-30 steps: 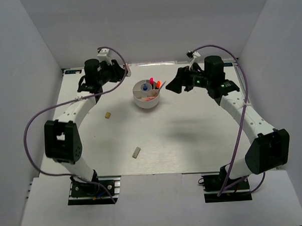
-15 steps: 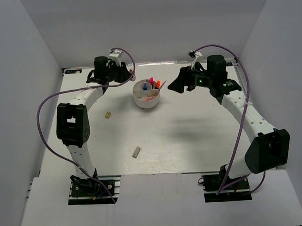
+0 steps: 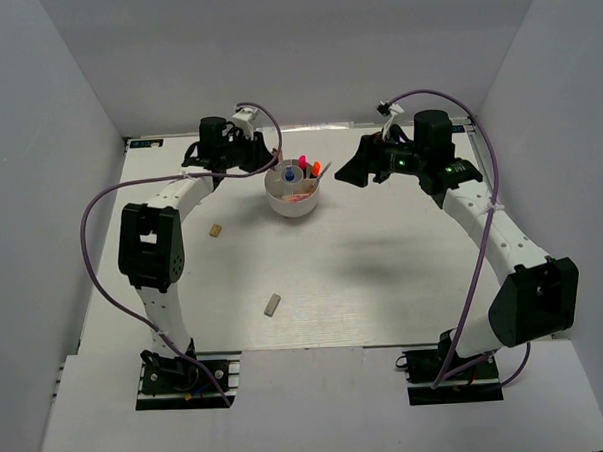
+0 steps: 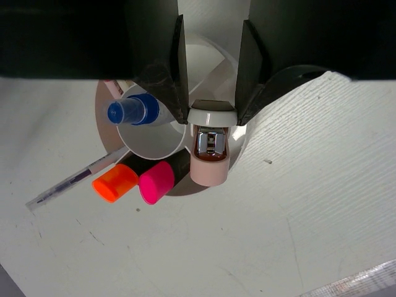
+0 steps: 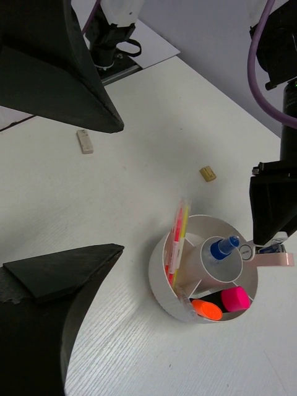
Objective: Sort the stationery into containers
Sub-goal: Place the stapler in the storage box.
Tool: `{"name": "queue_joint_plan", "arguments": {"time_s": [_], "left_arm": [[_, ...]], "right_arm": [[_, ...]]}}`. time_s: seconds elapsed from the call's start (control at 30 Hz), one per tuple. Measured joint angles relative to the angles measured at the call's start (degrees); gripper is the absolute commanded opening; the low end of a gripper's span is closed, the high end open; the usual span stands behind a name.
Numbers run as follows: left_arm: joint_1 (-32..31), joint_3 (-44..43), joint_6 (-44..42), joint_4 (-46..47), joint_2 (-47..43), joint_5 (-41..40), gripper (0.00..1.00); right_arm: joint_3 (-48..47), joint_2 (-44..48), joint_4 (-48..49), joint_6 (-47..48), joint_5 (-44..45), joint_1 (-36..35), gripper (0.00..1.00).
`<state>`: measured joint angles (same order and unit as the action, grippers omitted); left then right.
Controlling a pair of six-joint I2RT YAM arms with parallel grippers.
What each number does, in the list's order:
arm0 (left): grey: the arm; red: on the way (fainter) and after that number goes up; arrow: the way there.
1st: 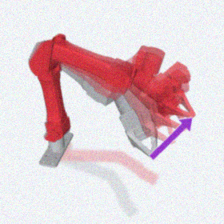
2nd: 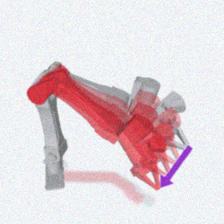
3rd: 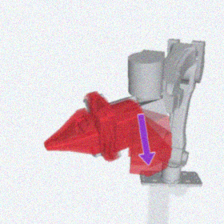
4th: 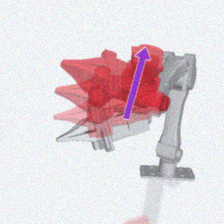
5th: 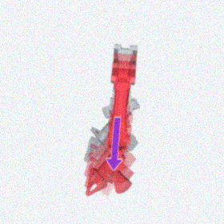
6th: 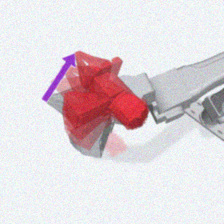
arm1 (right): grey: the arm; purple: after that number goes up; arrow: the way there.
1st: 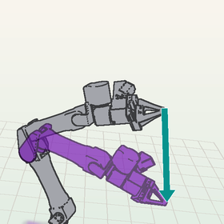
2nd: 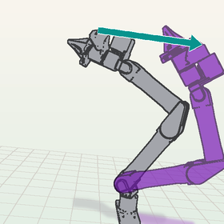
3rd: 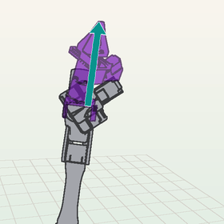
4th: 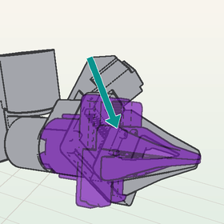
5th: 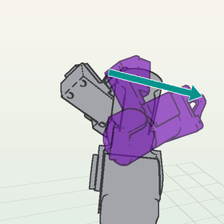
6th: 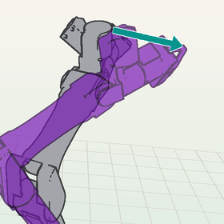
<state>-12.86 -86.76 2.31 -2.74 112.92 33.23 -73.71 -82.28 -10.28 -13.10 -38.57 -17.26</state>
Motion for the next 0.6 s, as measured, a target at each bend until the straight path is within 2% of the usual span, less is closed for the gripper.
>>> {"name": "queue_joint_plan", "arguments": {"time_s": [0.13, 0.23, 0.27, 0.4, 0.6], "left_arm": [[-0.6, 0.0, -0.5, -0.7, 0.3, -0.5, 0.09], [-0.6, -0.1, -0.8, -0.7, 0.4, -0.9, 0.19], [-0.6, -0.2, -0.9, -0.7, 0.4, -0.9, 0.26], [-0.6, -0.4, -1.2, -0.8, 0.7, -1.4, 0.35], [-0.6, -0.4, -2.5, -1.4, 1.0, -2.5, 0.35]], "right_arm": [[0.0, -0.3, 0.1, -0.1, -0.5, 0.0, 0.78], [0.0, -0.4, 0.2, -0.2, -0.7, 0.0, 0.78], [0.0, -0.5, 0.2, -0.2, -0.7, 0.0, 0.78], [0.0, -0.5, 0.2, -0.2, -1.0, 0.0, 0.78], [0.0, -0.5, 0.3, -0.3, -1.6, 0.0, 0.78]]}}
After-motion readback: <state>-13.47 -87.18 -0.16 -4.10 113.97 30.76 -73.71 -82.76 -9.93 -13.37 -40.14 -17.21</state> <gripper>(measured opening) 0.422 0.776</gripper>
